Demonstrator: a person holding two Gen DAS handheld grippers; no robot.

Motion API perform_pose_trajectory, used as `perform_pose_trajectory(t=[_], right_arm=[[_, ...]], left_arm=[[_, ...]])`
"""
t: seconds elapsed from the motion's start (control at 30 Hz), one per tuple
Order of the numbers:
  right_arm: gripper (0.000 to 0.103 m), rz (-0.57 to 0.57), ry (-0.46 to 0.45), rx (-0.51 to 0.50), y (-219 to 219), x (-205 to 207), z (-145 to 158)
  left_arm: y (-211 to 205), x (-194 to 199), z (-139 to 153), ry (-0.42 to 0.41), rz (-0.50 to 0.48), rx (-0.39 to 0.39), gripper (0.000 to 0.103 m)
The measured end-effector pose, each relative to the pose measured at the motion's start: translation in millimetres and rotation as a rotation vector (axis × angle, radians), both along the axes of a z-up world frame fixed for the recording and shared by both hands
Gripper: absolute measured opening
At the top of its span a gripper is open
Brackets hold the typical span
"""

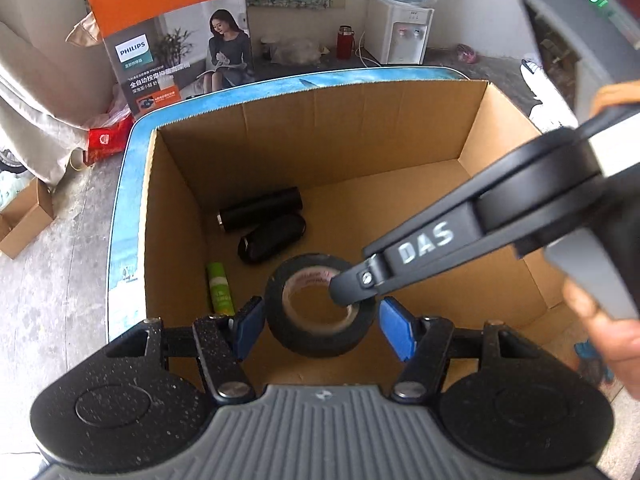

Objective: Organize rigid objects
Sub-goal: 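Carry the black tape roll into the box and open the right gripper, then move the open right gripper out of the box to the pink lid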

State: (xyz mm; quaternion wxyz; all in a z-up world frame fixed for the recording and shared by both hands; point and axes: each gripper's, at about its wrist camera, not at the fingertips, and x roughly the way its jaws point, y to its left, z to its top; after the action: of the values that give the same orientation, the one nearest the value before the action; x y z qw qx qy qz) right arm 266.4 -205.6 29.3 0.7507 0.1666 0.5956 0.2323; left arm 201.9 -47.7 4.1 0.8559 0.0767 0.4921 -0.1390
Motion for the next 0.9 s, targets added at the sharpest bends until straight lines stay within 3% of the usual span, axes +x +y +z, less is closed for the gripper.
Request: perform_pose_trajectory(t=[0.23,0.47,0.73,0.9], right_arm=[[0.021,-0.015,0.010,0.056,0.4,3.8,-9.4],[0.022,-0.073,-0.085,0.156,-25.7,-17.8,17.4],[0.025,-0.160,-0.293,0.274,-82.4,-102.7,61.7],[0.028,-0.242,-0.363,0.287,-117.4,-168.7,60.2]], left_arm=[[-2.1,-6.3,12.6,-0.032,-0.002,-0.007,0.066],[0.1,-26.9,35.6,-0.087,-0.013,-0.051,0.071],[-0.7,-80.3,66.4,-0.198,-0.066,-0.094,0.080],[-10.4,-118.3,67.1,-0.236,-0.128,-0.123,0.087]])
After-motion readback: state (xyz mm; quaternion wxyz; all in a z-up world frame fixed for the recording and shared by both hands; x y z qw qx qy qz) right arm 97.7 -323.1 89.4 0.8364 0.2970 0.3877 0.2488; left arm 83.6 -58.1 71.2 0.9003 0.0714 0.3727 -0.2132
